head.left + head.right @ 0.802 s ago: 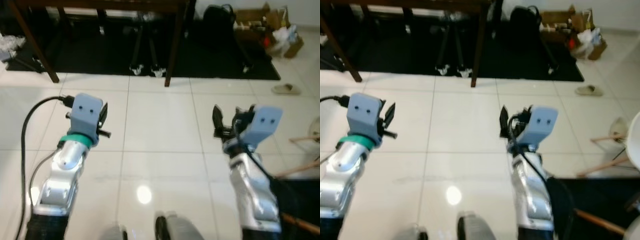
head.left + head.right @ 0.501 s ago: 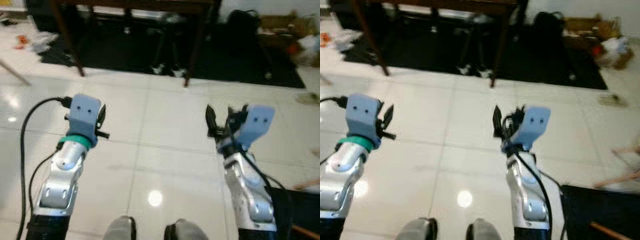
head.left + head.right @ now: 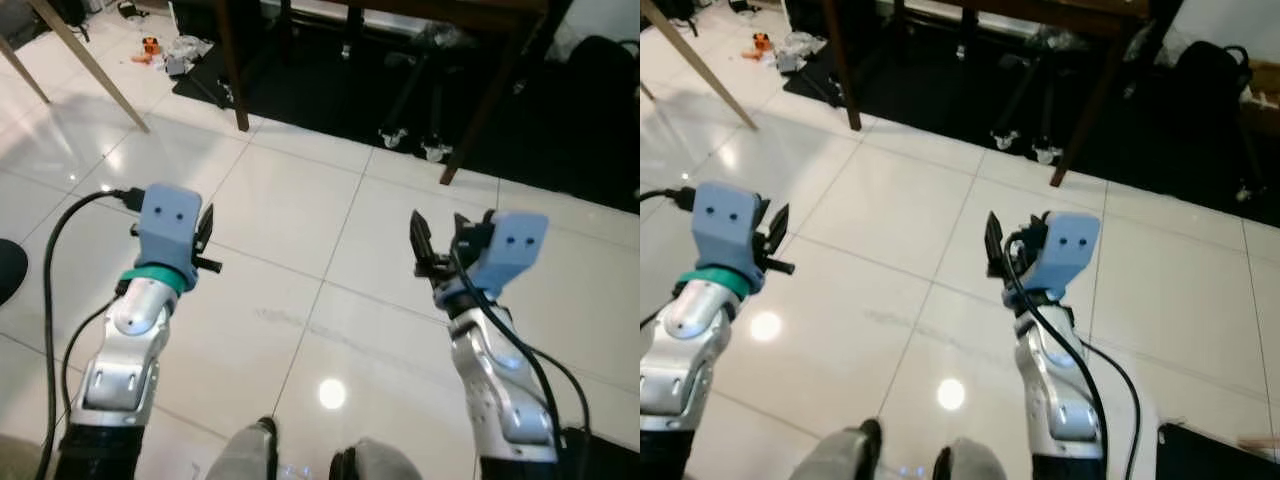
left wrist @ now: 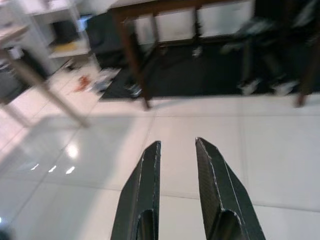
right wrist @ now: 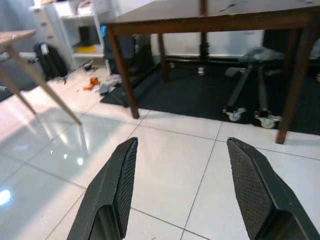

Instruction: Setting the table

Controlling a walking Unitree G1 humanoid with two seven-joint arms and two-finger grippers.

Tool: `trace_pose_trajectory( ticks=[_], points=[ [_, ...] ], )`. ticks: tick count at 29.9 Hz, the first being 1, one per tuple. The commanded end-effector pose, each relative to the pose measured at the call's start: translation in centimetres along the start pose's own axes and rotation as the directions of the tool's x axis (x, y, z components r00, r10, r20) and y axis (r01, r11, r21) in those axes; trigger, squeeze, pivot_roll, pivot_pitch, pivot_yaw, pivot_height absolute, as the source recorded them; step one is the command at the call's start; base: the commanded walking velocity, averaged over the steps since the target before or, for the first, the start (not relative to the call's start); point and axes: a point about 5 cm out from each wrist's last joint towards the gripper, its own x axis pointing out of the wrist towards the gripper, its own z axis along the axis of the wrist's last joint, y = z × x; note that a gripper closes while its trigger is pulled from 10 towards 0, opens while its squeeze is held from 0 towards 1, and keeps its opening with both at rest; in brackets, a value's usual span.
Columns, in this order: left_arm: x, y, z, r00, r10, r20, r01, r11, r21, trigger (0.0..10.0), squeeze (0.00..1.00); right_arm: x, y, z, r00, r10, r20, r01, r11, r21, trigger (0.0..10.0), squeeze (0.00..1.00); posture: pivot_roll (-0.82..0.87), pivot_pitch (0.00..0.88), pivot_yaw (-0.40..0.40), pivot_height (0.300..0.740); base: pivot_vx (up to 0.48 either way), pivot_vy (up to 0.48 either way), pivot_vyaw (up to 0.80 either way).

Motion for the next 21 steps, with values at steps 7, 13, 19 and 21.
trace_pose_trajectory(
  ticks=[7, 13, 19, 21],
  points=[
    [-0.13, -0.24, -0.98, 0.997, 0.047, -0.055, -0.048, 0.999, -0.012, 10.0, 0.00, -0.17, 0.23, -0.23, 1.000, 0.024, -0.014, -0.024, 1.000, 0.000, 10.0, 0.00, 0.02, 0.035, 0.008, 0.740, 0.000, 0.000, 0.77],
    [0.13, -0.08, -0.88, 0.995, 0.090, -0.054, -0.091, 0.996, -0.020, 10.0, 0.00, -0.11, 0.30, -0.14, 1.000, 0.027, -0.011, -0.027, 1.000, 0.001, 10.0, 0.00, 0.02, 0.035, 0.008, 0.740, 0.000, 0.000, 0.77],
    [0.31, 0.30, -0.82, 0.989, 0.135, -0.055, -0.136, 0.991, -0.016, 10.0, 0.00, -0.14, 0.33, -0.12, 0.999, 0.032, -0.010, -0.032, 0.999, 0.003, 10.0, 0.00, 0.02, 0.039, 0.004, 0.740, 0.000, 0.000, 0.76],
    [0.34, 0.36, -0.80, 0.988, 0.146, -0.054, -0.147, 0.989, -0.014, 10.0, 0.00, -0.14, 0.33, -0.11, 0.999, 0.033, -0.010, -0.033, 0.999, 0.003, 10.0, 0.00, 0.02, 0.039, 0.004, 0.740, 0.000, 0.000, 0.76]
  ],
)
